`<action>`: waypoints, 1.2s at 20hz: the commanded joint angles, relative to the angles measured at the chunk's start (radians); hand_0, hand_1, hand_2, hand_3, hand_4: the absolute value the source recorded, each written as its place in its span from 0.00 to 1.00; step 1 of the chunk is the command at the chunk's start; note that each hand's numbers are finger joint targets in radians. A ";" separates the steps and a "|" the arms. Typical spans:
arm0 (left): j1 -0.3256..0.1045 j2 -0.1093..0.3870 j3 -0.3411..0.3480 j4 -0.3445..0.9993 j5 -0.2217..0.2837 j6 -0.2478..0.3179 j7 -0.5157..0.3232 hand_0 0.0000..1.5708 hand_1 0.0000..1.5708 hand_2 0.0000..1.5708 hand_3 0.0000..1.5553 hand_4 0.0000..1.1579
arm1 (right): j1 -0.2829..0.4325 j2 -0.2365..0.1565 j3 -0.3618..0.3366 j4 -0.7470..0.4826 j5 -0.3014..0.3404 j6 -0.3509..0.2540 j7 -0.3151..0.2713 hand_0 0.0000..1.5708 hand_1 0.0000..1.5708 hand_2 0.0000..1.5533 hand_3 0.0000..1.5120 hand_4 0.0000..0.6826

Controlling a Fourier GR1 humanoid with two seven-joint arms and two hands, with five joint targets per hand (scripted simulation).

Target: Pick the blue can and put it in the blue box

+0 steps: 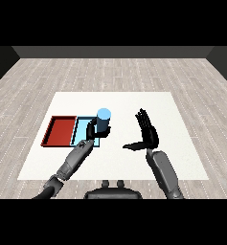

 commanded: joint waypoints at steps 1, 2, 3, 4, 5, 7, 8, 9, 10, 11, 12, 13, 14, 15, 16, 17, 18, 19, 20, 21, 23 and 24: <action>-0.003 0.069 0.058 0.038 -0.029 0.036 0.021 1.00 1.00 1.00 0.95 0.99 | 0.096 -0.032 -0.017 -0.147 0.008 -0.021 0.022 0.00 0.00 0.00 0.00 0.00; -0.061 0.108 0.104 0.083 -0.008 -0.002 0.056 1.00 1.00 1.00 0.96 0.98 | 0.047 -0.029 -0.073 -0.060 -0.021 0.006 -0.019 0.00 0.00 0.00 0.00 0.00; -0.023 0.083 0.089 0.082 -0.018 0.017 0.057 1.00 1.00 0.99 0.96 0.98 | 0.114 -0.056 -0.074 -0.142 0.004 -0.018 0.001 0.00 0.00 0.00 0.00 0.00; -0.055 0.146 0.139 0.131 -0.003 -0.026 0.048 0.98 0.98 0.98 0.95 0.98 | 0.045 -0.022 -0.088 -0.039 -0.015 -0.002 -0.025 0.00 0.00 0.00 0.00 0.00; -0.098 0.131 0.107 0.181 -0.035 0.020 0.142 0.98 0.98 0.98 0.96 0.97 | 0.066 -0.008 -0.089 -0.029 -0.010 -0.012 -0.051 0.00 0.00 0.00 0.00 0.00; -0.051 0.158 0.117 0.224 -0.050 0.004 0.096 0.99 0.99 0.98 0.94 0.95 | 0.135 -0.054 -0.134 -0.062 -0.063 0.044 -0.054 0.00 0.00 0.00 0.00 0.00; -0.092 0.163 0.135 0.296 -0.052 0.007 0.124 1.00 1.00 0.98 0.94 0.95 | 0.080 -0.027 -0.122 -0.057 -0.049 0.010 -0.022 0.00 0.00 0.00 0.00 0.00; -0.113 0.187 0.167 0.378 -0.027 -0.076 0.096 0.99 0.99 0.98 0.94 0.94 | 0.087 -0.017 -0.106 -0.043 -0.041 0.023 -0.049 0.00 0.00 0.00 0.00 0.00; -0.146 0.169 0.143 0.342 -0.064 -0.030 0.173 1.00 1.00 0.99 0.95 0.93 | 0.093 -0.040 -0.162 0.000 -0.090 0.084 -0.081 0.00 0.00 0.00 0.00 0.00; -0.166 0.178 0.183 0.460 -0.038 -0.094 0.117 1.00 1.00 0.99 0.95 0.93 | 0.057 -0.024 -0.143 -0.005 -0.084 0.062 -0.044 0.00 0.00 0.00 0.00 0.00; -0.162 0.205 0.168 0.492 -0.052 -0.110 0.148 1.00 1.00 0.99 0.96 0.91 | 0.039 -0.040 -0.167 -0.031 -0.090 0.047 -0.019 0.00 0.00 0.00 0.00 0.00; -0.193 0.141 0.147 0.553 -0.086 -0.056 0.146 1.00 1.00 0.99 0.94 0.89 | 0.028 -0.011 -0.162 0.079 -0.083 0.072 -0.086 0.00 0.00 0.00 0.00 0.00; -0.231 0.177 0.158 0.612 -0.079 -0.139 0.159 1.00 1.00 1.00 0.95 0.91 | 0.071 -0.012 -0.149 0.007 -0.075 0.053 -0.066 0.00 0.00 0.00 0.00 0.00; -0.254 0.122 0.153 0.642 -0.108 -0.066 0.159 1.00 1.00 0.99 0.96 0.91 | 0.059 -0.010 -0.166 0.036 -0.084 0.058 -0.064 0.00 0.00 0.00 0.00 0.00; -0.255 0.141 0.145 0.686 -0.117 -0.100 0.159 1.00 1.00 1.00 0.96 0.90 | 0.000 0.007 -0.165 0.080 -0.074 0.043 -0.068 0.00 0.00 0.00 0.00 0.00; -0.299 0.140 0.155 0.731 -0.114 -0.114 0.191 1.00 1.00 1.00 0.95 0.89 | 0.041 0.008 -0.171 0.117 -0.069 0.069 -0.128 0.00 0.00 0.00 0.00 0.00; -0.282 0.102 0.159 0.769 -0.124 -0.094 0.143 1.00 1.00 0.99 0.94 0.89 | 0.074 -0.002 -0.169 0.056 -0.104 0.084 -0.079 0.00 0.00 0.00 0.00 0.00; -0.287 0.091 0.161 0.798 -0.126 -0.071 0.163 1.00 1.00 1.00 0.94 0.89 | 0.047 -0.017 -0.205 0.125 -0.117 0.103 -0.094 0.00 0.00 0.00 0.00 0.00; -0.322 0.086 0.166 0.835 -0.132 -0.088 0.175 1.00 1.00 1.00 0.93 0.85 | 0.033 -0.012 -0.198 0.064 -0.113 0.070 -0.049 0.00 0.00 0.00 0.00 0.00; -0.287 0.080 0.181 0.836 -0.121 -0.105 0.130 1.00 1.00 1.00 0.94 0.85 | 0.013 -0.037 -0.235 0.172 -0.136 0.138 -0.095 0.00 0.00 0.00 0.00 0.00; -0.315 0.053 0.210 0.877 -0.094 -0.063 0.189 0.68 0.68 0.67 0.71 0.79 | -0.034 0.009 -0.205 0.206 -0.071 0.052 -0.099 0.00 0.00 0.00 0.00 0.00; -0.281 0.043 0.221 0.891 -0.090 -0.063 0.149 0.80 0.80 0.78 0.77 0.81 | -0.011 -0.012 -0.216 0.160 -0.083 0.055 -0.072 0.00 0.00 0.00 0.00 0.00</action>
